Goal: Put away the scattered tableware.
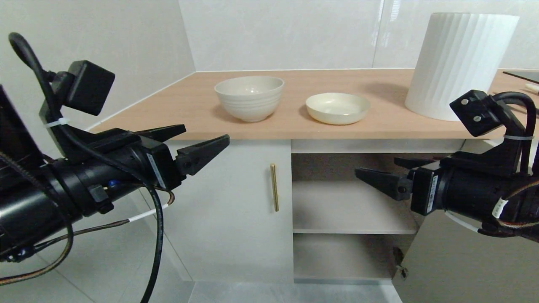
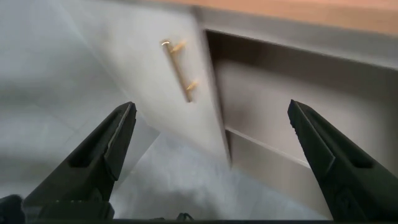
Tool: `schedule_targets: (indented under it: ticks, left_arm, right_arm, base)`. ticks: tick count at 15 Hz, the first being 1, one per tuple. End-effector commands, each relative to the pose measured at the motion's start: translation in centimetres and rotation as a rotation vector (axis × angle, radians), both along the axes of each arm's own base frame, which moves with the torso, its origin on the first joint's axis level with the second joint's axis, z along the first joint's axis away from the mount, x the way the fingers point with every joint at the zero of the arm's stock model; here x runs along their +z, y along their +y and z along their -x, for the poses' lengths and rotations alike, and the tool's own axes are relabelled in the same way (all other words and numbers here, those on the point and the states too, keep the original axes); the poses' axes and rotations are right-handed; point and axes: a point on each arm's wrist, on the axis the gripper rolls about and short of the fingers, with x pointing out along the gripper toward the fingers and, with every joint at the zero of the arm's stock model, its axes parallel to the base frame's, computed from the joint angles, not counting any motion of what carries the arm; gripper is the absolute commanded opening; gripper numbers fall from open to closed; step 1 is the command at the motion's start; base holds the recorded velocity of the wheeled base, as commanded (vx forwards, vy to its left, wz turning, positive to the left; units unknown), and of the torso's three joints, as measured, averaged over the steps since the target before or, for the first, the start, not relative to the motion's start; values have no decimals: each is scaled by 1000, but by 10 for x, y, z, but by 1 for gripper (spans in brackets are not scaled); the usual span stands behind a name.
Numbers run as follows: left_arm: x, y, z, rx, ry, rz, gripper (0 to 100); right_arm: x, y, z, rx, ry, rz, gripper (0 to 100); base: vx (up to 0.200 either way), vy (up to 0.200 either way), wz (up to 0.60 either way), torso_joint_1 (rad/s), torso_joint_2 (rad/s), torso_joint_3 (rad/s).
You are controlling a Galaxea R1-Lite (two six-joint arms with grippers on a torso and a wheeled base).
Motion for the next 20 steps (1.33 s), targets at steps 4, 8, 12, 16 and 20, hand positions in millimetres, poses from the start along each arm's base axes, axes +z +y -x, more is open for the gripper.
schedule_targets:
  ticks: [4,8,12,16,20]
  left_arm:
    - [-6,-6,-5,-14,23,-13,100]
    - [-8,-10,-6,-26,33,-19,100]
    - [36,-20,-46,47,103,-55,100]
    - [57,-2,-70,146,322,-103,100]
    - [31,4,-110,221,417,-129,100]
  right_arm:
    - [0,0,0,4,-2,-2,100]
    - [2,0,0,2,-7,-6,100]
    - [31,6,-36,-66,-30,-12,100]
    - [70,5,-58,-148,129,105,100]
    - [64,7,-82,-194,168,119,100]
  base:
    - [0,0,0,75,-511,-350]
    - [0,0,0,140,-460,-331]
    - [0,0,0,85,-239,-162]
    - [0,0,0,0,0,0]
    - [0,0,0,0,0,0]
